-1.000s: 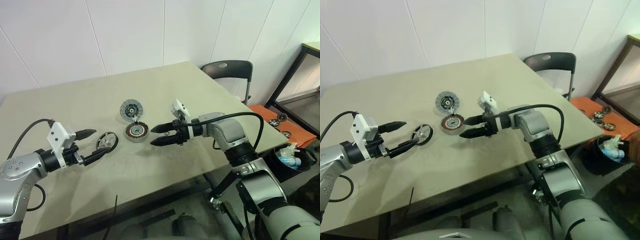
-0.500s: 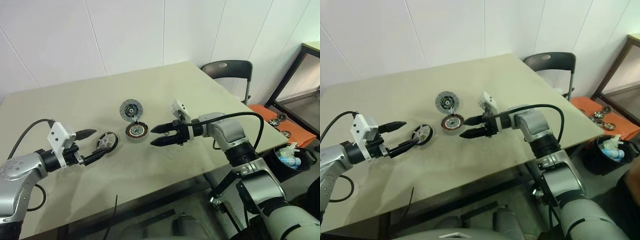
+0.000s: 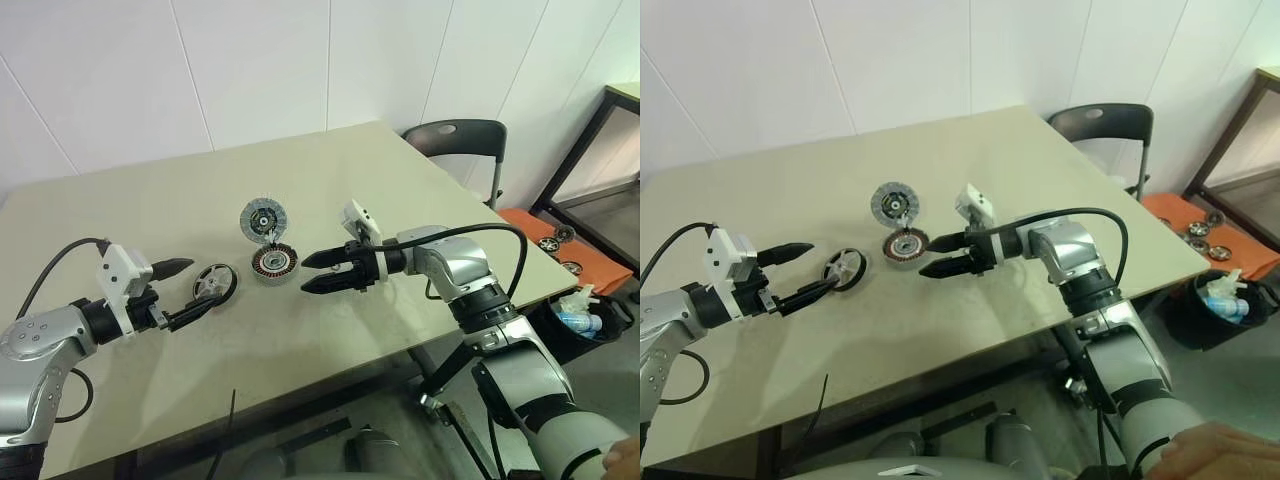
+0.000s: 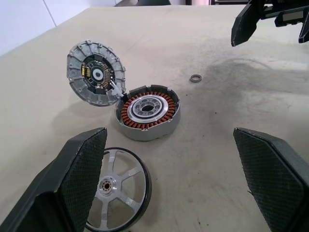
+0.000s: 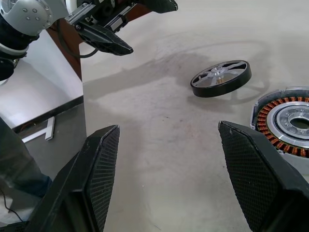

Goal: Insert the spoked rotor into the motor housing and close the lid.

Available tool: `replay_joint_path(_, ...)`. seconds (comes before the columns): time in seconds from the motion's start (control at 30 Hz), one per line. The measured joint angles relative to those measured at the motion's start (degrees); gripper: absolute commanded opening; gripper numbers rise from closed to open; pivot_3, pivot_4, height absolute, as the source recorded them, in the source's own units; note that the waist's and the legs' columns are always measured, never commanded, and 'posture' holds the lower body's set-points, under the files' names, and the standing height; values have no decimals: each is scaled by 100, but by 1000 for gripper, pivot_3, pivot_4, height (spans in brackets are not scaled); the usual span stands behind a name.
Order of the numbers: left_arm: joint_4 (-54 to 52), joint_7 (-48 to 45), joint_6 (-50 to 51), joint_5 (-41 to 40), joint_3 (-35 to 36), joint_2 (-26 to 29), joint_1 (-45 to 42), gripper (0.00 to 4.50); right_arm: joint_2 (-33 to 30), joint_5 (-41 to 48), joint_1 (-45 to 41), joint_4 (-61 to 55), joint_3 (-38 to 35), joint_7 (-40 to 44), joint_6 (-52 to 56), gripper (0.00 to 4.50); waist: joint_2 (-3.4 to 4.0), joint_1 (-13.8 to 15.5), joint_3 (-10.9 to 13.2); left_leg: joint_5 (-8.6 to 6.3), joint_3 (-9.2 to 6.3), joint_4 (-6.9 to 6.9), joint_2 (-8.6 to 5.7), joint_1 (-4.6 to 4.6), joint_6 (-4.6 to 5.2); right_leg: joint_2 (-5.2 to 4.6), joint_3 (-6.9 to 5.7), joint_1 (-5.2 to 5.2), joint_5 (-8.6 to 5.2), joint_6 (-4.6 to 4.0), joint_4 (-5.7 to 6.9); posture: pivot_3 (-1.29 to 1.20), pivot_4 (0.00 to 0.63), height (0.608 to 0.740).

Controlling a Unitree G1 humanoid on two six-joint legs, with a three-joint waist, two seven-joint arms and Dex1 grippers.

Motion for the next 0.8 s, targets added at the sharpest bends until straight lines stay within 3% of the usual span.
replay_joint_path(0.53,142,370,-159,216,2,-160,-237,4457,6,-109,-138,99,32,175,-119,3436,-14,124,-3,-4,-2,11,-4,2,7,-4,-2,17,2,0,-17,0,0,740)
replay_joint_path(0.8,137,379,-158,231,2,-170,-190,4457,53,-118,-137,106,37,173,-123,3436,-14,299,-3,-6,-25,12,-13,-96,9,-7,2,-70,6,5,-20,0,0,740)
